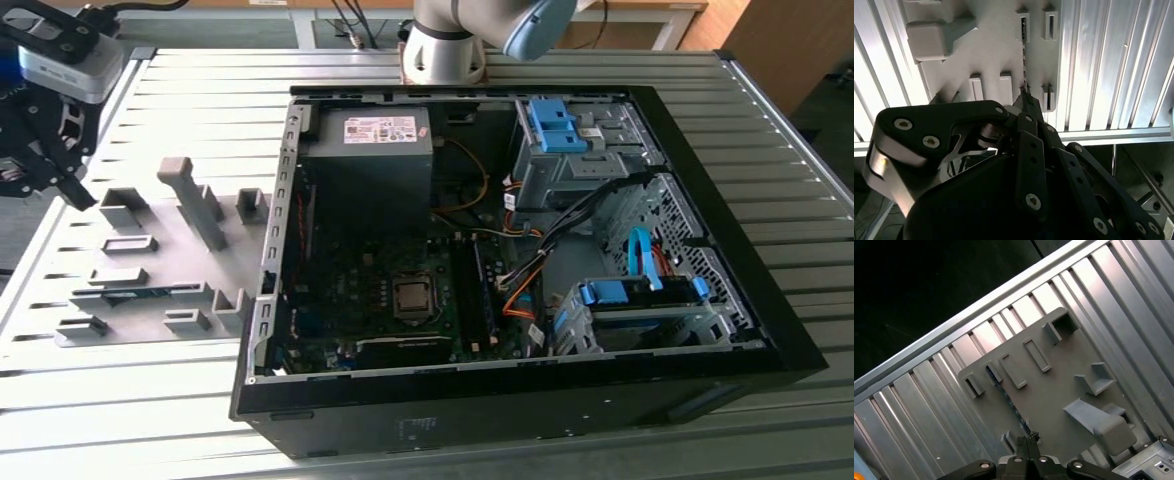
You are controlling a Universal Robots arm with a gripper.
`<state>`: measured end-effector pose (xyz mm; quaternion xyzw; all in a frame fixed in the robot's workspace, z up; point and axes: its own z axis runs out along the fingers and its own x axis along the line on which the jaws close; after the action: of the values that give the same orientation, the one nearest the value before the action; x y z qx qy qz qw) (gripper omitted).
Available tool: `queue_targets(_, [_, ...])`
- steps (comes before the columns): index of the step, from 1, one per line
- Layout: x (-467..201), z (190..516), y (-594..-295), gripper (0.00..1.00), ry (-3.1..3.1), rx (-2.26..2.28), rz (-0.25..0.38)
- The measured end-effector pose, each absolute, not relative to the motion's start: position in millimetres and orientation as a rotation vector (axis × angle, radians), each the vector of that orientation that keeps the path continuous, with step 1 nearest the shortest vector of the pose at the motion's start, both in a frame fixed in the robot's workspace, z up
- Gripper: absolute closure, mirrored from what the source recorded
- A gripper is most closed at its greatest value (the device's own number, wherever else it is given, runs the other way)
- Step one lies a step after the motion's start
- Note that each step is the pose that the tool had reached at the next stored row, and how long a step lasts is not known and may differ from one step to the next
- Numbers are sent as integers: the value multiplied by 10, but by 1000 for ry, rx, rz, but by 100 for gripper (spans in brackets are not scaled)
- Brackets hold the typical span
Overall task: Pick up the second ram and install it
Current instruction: 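Pick up the second ram and move it above second insertion slot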
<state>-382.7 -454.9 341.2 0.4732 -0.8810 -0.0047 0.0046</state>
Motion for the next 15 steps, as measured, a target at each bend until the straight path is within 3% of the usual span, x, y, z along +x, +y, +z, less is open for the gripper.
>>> queue_targets(15, [-3828, 3412, -4549, 89, -2739, 1519, -15])
